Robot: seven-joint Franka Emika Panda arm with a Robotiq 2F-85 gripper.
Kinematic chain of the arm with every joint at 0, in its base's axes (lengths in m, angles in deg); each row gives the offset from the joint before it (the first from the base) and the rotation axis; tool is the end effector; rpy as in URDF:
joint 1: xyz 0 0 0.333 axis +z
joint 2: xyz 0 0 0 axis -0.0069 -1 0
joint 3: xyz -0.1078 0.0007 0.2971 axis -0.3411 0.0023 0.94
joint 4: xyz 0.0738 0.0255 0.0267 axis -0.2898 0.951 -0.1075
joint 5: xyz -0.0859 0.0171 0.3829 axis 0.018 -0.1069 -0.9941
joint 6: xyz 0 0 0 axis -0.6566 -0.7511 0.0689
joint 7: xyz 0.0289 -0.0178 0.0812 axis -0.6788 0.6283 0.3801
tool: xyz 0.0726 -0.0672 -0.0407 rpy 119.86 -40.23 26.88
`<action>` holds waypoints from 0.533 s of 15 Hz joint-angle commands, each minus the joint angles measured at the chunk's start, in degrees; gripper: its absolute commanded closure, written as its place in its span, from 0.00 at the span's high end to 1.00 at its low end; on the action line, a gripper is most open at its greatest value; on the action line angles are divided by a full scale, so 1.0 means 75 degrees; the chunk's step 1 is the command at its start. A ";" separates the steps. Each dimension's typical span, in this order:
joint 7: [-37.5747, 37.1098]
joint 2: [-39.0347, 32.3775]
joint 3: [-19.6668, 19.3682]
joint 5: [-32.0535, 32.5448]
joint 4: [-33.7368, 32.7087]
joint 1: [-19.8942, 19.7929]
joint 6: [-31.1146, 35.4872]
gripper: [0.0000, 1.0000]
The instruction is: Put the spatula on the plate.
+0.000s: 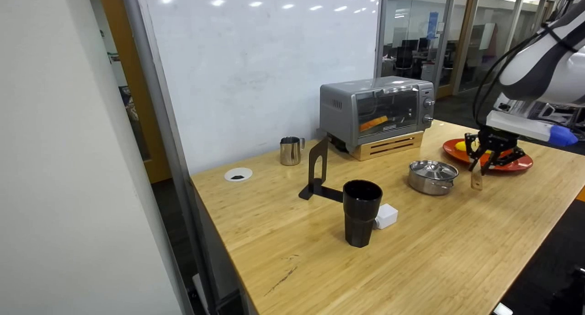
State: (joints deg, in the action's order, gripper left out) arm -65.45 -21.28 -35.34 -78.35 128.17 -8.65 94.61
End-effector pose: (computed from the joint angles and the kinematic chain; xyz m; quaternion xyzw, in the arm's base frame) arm 0.4043 -0.2134 0.2648 -0.8229 0.5586 -0.0719 0.0752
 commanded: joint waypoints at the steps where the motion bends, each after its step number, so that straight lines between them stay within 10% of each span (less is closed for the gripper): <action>1: -0.0814 -0.0301 0.0057 0.0418 -0.0249 -0.0299 -0.0231 0.06; 8: -0.1687 -0.0803 -0.0144 0.1365 -0.0440 -0.0406 -0.0393 0.06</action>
State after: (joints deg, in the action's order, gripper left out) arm -75.84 -24.38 -35.94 -71.93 127.37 -10.71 94.31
